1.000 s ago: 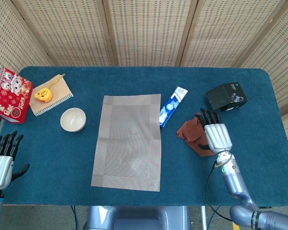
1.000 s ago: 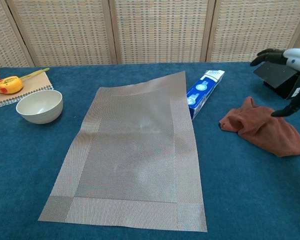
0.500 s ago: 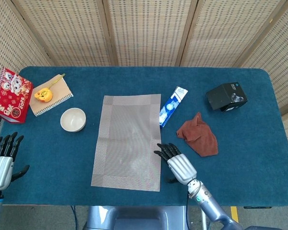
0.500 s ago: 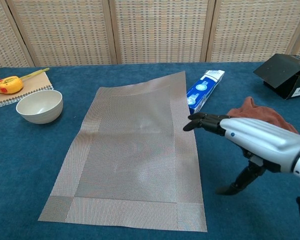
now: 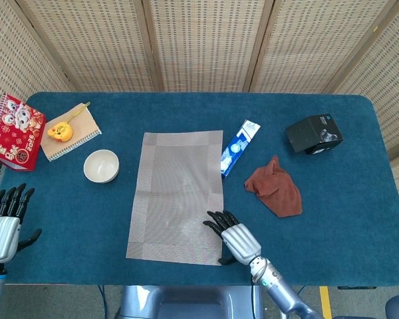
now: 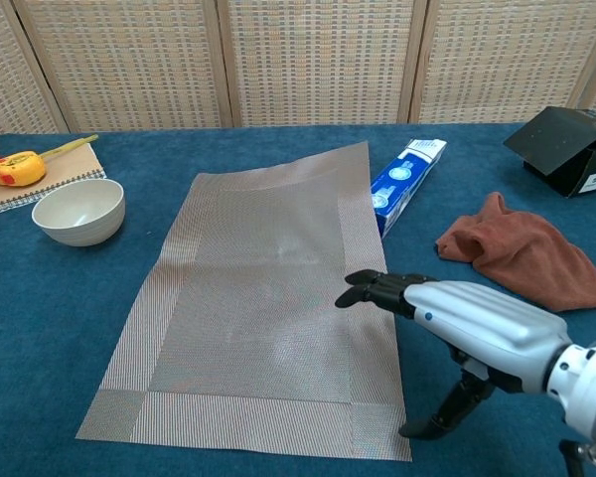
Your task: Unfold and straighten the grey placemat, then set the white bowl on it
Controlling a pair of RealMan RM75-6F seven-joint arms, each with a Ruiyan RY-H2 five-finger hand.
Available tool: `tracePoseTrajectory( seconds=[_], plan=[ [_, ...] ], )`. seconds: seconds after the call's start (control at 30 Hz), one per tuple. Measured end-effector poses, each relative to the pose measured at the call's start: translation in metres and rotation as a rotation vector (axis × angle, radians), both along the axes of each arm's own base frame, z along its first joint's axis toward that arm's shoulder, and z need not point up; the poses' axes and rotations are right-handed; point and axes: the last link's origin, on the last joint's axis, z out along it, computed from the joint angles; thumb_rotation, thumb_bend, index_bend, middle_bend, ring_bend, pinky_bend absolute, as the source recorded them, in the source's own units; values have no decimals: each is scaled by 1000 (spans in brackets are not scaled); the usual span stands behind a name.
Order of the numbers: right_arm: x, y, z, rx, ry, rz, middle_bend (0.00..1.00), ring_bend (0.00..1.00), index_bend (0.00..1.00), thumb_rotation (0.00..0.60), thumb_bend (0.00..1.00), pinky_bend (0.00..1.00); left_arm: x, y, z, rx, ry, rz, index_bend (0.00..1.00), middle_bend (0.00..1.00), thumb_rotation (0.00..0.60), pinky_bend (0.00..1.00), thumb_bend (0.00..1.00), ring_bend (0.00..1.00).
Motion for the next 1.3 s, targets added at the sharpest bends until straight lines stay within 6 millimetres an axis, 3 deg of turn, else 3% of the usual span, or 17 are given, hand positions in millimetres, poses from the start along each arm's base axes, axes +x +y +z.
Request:
tracePoseTrajectory(
  seconds=[0.43,1.3],
  plan=[
    [-7,5,-12,43,67,-4,0,0,155,600,13,0,0,0,2,5,-10,-3,55,0,600,0,185,0],
    [-15,-3,-7,33,142,-24,0,0,142,600,13,0,1,0,1,-3,-11,-1,55,0,600,0,184,0]
  ],
)
